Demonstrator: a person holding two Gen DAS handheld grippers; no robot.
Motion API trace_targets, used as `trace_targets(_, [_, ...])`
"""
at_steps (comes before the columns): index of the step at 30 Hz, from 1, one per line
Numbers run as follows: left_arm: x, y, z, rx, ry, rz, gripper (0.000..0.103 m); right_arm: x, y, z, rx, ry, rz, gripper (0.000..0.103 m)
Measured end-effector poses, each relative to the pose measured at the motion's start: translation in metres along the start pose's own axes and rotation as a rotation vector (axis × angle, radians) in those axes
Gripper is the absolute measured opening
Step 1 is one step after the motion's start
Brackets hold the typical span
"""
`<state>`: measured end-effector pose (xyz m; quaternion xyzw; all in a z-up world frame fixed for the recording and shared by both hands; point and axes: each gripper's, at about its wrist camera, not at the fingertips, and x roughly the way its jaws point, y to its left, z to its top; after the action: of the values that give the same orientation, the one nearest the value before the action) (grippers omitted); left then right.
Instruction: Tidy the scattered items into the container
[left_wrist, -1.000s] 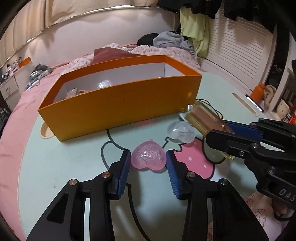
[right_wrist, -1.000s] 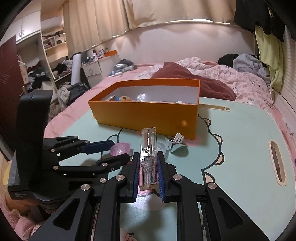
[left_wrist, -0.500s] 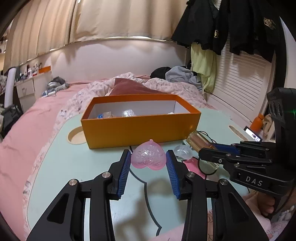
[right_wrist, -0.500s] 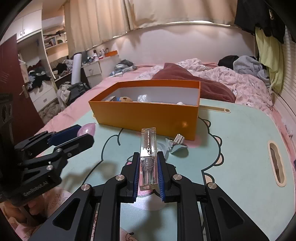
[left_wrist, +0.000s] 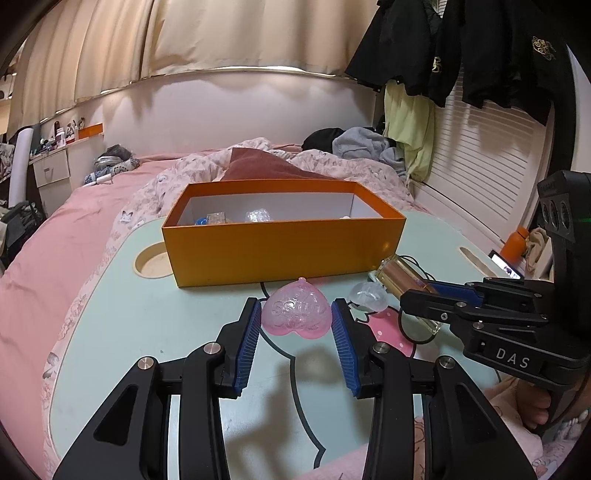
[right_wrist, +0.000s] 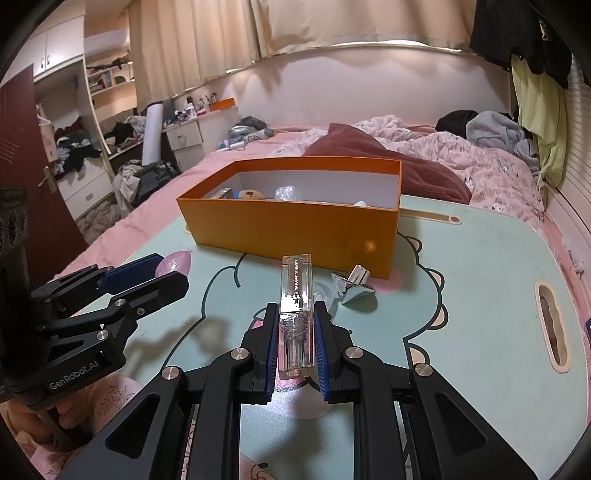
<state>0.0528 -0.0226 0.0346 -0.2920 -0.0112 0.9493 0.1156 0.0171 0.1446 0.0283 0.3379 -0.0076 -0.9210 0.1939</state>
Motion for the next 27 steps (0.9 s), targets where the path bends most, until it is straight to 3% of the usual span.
trace_targets(27, [0.0011, 0.0024, -0.0023, -0.004, 0.009, 0.001, 0.04, -0.0002, 0.0006, -0.0007, -0.001, 0.001, -0.001, 0.017])
